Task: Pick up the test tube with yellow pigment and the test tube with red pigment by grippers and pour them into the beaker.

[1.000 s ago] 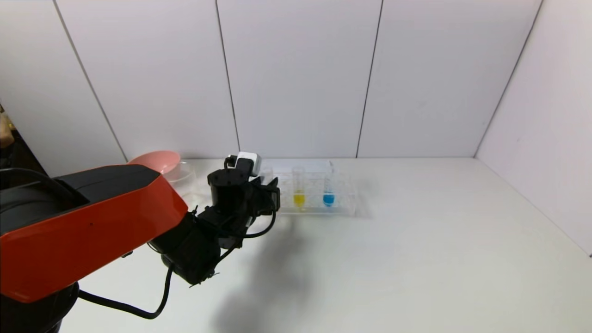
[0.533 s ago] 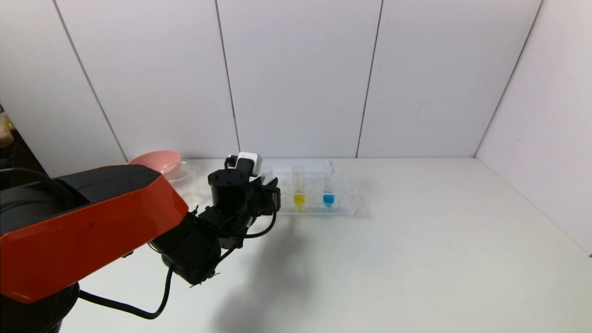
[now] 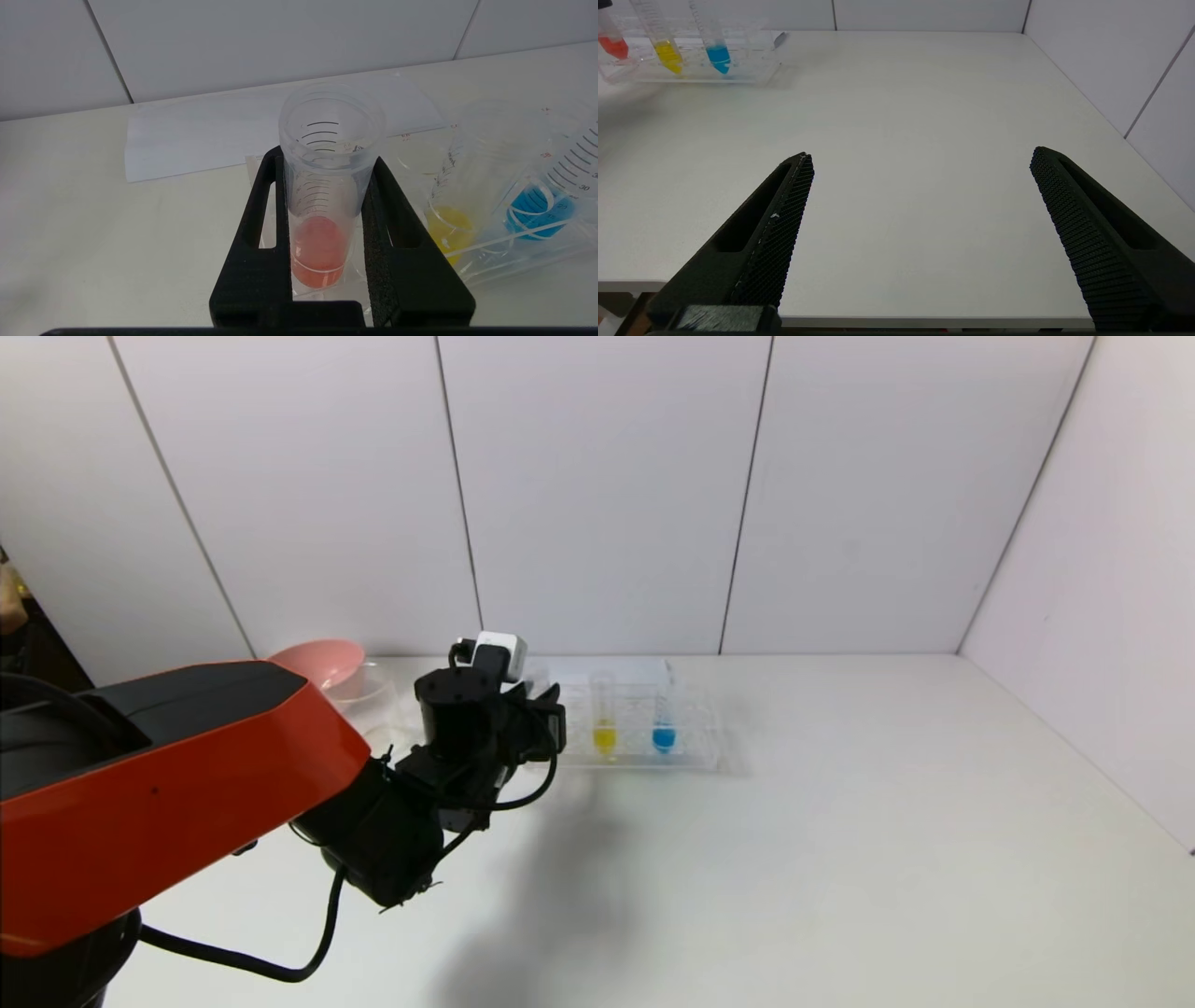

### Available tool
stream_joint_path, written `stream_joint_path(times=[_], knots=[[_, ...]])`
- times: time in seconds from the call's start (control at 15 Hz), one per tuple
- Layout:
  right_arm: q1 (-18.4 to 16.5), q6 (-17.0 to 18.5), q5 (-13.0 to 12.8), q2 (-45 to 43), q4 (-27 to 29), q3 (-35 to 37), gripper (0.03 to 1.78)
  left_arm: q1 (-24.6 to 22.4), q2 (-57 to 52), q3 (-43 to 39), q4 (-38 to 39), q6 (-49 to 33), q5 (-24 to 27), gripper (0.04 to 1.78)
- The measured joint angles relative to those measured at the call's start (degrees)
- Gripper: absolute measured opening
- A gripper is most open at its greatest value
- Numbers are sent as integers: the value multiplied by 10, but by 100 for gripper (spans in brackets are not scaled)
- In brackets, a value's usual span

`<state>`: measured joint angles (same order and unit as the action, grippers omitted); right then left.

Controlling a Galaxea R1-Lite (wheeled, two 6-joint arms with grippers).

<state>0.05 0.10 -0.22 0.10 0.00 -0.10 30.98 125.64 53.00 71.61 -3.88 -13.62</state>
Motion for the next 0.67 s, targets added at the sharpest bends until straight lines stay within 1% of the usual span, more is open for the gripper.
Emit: stream_joint_path(times=[0.33, 0.67], knots=[[0, 0, 0, 0, 0, 0, 170, 3, -24, 6, -7, 4, -1, 45], [0, 0, 0, 0, 0, 0, 170, 7, -63, 22, -35, 15, -1, 45]])
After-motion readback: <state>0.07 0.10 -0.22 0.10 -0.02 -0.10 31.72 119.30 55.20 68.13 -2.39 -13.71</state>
